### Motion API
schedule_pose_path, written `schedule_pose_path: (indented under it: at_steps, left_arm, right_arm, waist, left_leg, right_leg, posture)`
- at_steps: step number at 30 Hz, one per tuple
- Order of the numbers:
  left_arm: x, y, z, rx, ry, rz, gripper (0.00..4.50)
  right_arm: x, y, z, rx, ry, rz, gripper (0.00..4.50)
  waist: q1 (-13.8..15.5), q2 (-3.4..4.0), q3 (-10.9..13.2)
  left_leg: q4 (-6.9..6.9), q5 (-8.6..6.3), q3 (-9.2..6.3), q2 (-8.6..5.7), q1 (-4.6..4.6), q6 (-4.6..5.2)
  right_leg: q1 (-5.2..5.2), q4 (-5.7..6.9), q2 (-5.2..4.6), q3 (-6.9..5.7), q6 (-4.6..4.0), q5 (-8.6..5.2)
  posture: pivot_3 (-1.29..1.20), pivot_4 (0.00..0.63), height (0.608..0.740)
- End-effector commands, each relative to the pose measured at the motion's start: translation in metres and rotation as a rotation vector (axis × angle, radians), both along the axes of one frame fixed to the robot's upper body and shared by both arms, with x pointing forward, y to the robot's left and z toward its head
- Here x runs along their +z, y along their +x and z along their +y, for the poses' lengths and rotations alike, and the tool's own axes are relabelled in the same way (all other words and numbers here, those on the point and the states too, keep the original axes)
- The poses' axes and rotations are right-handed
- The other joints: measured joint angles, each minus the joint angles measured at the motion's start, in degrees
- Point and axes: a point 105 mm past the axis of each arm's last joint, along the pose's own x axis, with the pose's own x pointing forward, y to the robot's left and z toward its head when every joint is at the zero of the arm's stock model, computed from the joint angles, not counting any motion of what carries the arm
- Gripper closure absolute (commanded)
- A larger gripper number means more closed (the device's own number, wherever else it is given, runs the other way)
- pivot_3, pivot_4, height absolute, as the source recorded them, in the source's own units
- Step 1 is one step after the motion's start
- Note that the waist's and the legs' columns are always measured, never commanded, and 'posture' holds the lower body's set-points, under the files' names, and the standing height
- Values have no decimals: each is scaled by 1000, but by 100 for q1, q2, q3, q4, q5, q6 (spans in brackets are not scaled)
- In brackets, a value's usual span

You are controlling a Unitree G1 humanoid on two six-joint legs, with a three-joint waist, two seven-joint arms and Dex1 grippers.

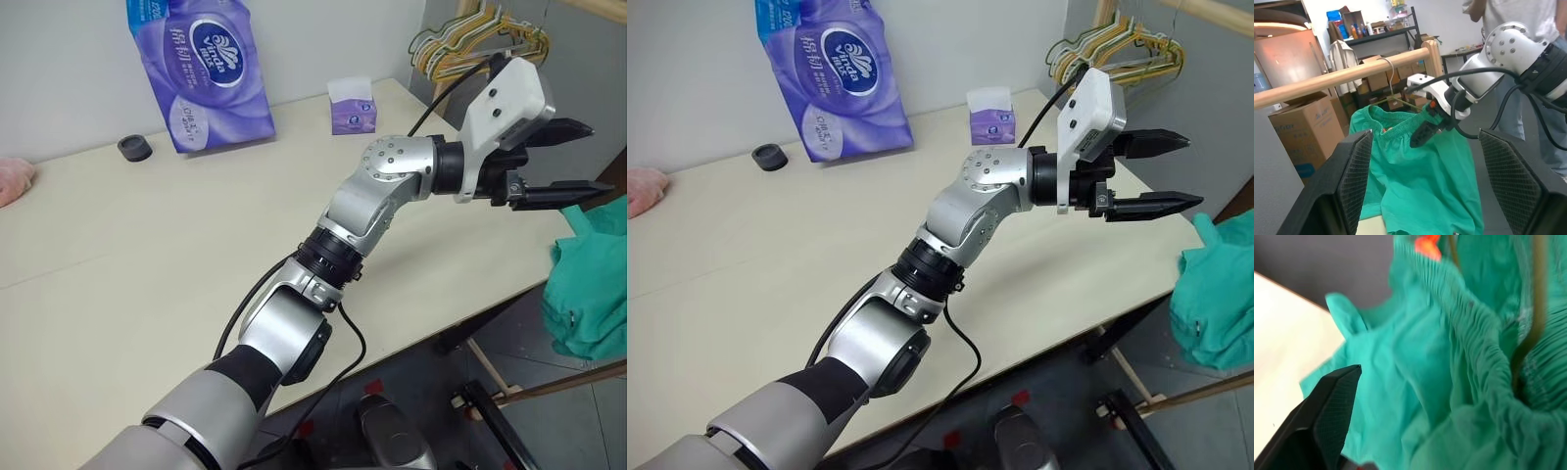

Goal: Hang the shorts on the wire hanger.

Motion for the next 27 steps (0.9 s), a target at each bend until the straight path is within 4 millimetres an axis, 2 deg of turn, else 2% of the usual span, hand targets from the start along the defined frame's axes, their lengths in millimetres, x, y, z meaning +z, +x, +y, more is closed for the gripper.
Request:
schedule_pose_path:
  at_steps: [1, 3, 7, 9, 11, 13, 16, 18, 19, 21, 23, 25, 27]
  left_arm:
    - [13, -19, -10, -57, -36, -42, 849]
    - [11, -18, -10, -52, -33, -41, 849]
    - [9, -17, -9, -43, -27, -44, 849]
    - [6, -14, -6, -22, -21, -41, 849]
    - [-1, -6, 1, 20, -10, -29, 849]
    - [-12, 7, 11, 83, 8, -11, 849]
    - [-31, 27, 31, 208, 34, 40, 849]
    - [-43, 38, 45, 286, 49, 69, 849]
    - [-60, 53, 64, 396, 67, 96, 849]
    - [-81, 69, 92, 547, 89, 138, 849]
    - [-90, 77, 110, 657, 74, 182, 849]
    - [-111, 93, 151, 884, 40, 304, 849]
    - [-126, 99, 176, 1030, 42, 360, 849]
  right_arm:
    - [45, -4, 15, -15, -198, -95, 10]
    - [50, -5, 19, -43, -232, -98, 10]
    - [78, -6, 23, -86, -427, -140, 10]
    - [98, -1, 39, -45, -578, -202, 10]
    - [107, 11, 68, 64, -704, -268, 10]
    - [100, 26, 98, 195, -723, -337, 10]
    - [71, 43, 135, 368, -752, -349, 10]
    - [54, 49, 151, 431, -739, -373, 10]
    - [37, 55, 168, 490, -724, -387, 10]
    - [18, 62, 191, 559, -700, -417, 10]
    - [9, 65, 205, 588, -654, -470, 10]
    - [-6, 71, 240, 687, -592, -569, 10]
    - [-16, 74, 259, 737, -559, -613, 10]
  waist:
    - [-1, 8, 0]
    - [0, 9, 1]
    - [48, 16, -3]
    - [82, 21, -4]
    - [116, 30, -5]
    - [138, 27, -5]
    - [214, 24, -4]
    - [286, 28, -6]
    - [327, 37, -11]
    - [400, 50, -19]
    - [517, 47, -17]
    - [678, 44, -17]
    - [823, 42, -18]
  left_leg:
    - [1, 0, 1, 0, 0, 0]
    - [1, 0, -2, 0, 1, 0]
    - [1, 0, -2, 0, 0, 0]
    - [1, 0, 0, 0, 0, 0]
    - [0, 0, 0, 0, 1, 0]
    - [0, 0, -3, 6, 7, -1]
    - [8, 3, -19, 15, 9, -6]
    - [11, 4, -21, 16, 8, -7]
    - [12, 5, -20, 14, 12, -8]
    - [13, 6, -26, 14, 14, -10]
    - [13, 9, -34, 15, 13, -15]
    - [21, 17, -36, 6, -24, -29]
    - [30, 35, -46, 6, -68, -60]
  right_leg:
    - [0, 0, 0, 0, 1, 1]
    - [-1, 2, 0, -1, 1, 1]
    - [-3, 1, -2, -1, 2, 1]
    - [-5, 1, -4, 0, 2, 1]
    - [-6, 3, -4, 1, 2, 1]
    - [-5, 11, -3, 2, 2, 1]
    - [-2, 16, 0, 0, 6, 5]
    - [-2, 20, -1, 2, 8, 7]
    - [-7, 23, -2, 1, 8, 7]
    - [-10, 28, -12, 1, 7, 9]
    - [-20, 38, -15, -5, -2, 15]
    - [-74, 78, -26, -11, -29, 31]
    - [-123, 102, -31, -18, -31, 33]
  posture:
    - [-368, 164, 740]
    - [-363, 162, 740]
    - [-348, 161, 740]
    - [-335, 160, 740]
    - [-329, 159, 740]
    - [-306, 157, 740]
    - [-276, 157, 740]
    - [-254, 158, 740]
    - [-236, 158, 740]
    - [-227, 158, 740]
    - [-211, 156, 740]
    - [-173, 152, 740]
    - [-153, 146, 740]
